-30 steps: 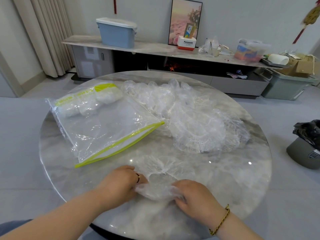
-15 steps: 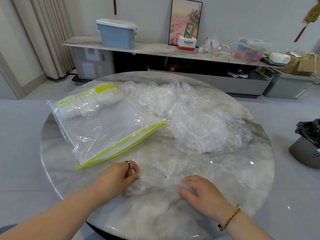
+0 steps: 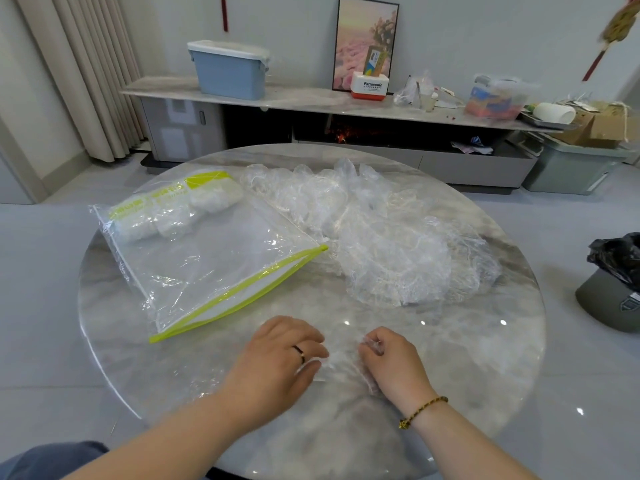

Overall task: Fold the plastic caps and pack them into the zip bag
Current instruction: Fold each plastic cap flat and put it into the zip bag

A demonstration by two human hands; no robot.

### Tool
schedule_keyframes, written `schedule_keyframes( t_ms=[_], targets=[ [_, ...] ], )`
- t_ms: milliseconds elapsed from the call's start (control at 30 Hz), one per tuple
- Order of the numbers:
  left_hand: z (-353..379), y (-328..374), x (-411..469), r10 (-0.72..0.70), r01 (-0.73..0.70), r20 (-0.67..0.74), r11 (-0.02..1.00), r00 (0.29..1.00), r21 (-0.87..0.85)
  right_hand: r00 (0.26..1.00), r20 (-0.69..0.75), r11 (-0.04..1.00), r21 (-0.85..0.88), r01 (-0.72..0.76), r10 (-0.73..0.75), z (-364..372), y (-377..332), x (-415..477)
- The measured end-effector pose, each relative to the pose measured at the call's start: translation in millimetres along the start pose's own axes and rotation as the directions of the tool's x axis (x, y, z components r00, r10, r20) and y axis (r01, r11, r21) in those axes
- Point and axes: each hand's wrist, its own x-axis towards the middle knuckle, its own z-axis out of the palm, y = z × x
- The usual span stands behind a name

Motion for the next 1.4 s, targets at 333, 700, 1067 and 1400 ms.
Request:
schedule_keyframes(
  t_ms=[333,700,1067,1400],
  targets=[
    [16.8,-2.5,5.6,-0.357,0.232,0.599,0.932,0.716,0.279,0.804,-0.206,0.729,-0.584,0.357,-0.558,14.4,-0.4,-8.2],
    [23.8,-0.2,8.4,-0.413,0.455,0.493,0.889,0.766,0.038,0.890,0.200,0.744,-0.492,0.453,-0.409,7.3,8.1,-12.2],
    [10.1,-11.4,13.6,-0.706,0.670,0.379,0.700,0.598,0.248,0.921,0.266,0.737,-0.554,0.388,-0.285,-28.6,-8.7,-17.9],
    [0.2,-5.5,9.2,-0.668,0.727,0.495,0.679,0.556,0.101,0.939,0.199,0.735,-0.585,0.342,-0.279,-23.8,4.2,2.8]
  ],
)
